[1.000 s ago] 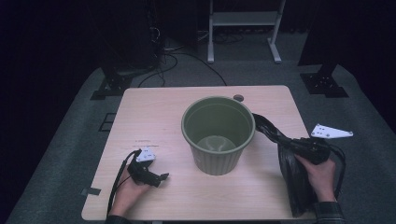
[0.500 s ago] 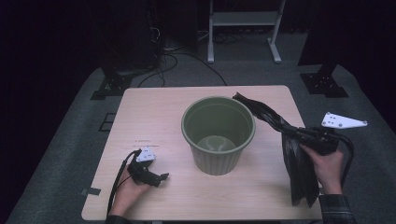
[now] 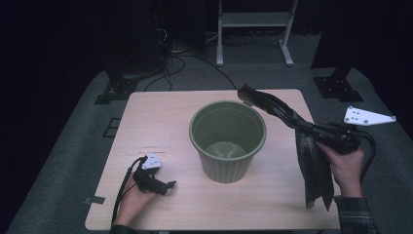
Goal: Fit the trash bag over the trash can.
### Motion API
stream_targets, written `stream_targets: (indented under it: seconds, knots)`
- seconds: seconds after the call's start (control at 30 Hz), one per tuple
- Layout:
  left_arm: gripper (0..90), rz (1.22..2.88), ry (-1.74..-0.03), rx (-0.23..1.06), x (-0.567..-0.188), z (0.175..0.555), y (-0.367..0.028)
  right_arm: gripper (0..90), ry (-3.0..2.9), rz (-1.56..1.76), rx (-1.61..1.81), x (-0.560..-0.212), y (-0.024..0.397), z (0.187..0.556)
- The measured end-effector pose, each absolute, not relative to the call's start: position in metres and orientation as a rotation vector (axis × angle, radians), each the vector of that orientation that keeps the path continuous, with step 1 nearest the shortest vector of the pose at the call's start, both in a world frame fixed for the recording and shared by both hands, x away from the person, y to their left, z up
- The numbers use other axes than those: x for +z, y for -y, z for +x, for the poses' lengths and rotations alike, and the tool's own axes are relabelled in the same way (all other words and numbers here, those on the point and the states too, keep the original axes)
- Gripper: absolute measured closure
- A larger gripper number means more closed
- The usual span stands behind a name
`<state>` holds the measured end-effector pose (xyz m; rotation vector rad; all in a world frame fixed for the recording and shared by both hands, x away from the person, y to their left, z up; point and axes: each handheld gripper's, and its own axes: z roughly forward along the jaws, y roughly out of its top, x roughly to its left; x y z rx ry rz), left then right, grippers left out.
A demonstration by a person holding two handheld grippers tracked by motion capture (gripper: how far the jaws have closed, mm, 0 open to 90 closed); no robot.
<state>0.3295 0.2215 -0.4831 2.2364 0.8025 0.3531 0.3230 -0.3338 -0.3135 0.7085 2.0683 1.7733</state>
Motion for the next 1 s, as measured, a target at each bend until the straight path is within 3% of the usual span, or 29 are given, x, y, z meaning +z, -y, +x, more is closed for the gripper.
stream_targets:
  seconds: [1.0]
  knots:
    - [0.0,2.233,-0.805,0.356,-0.483,0.33,-0.221,89.9,-2.117,0.503,1.86,-0.292,0.306,0.278]
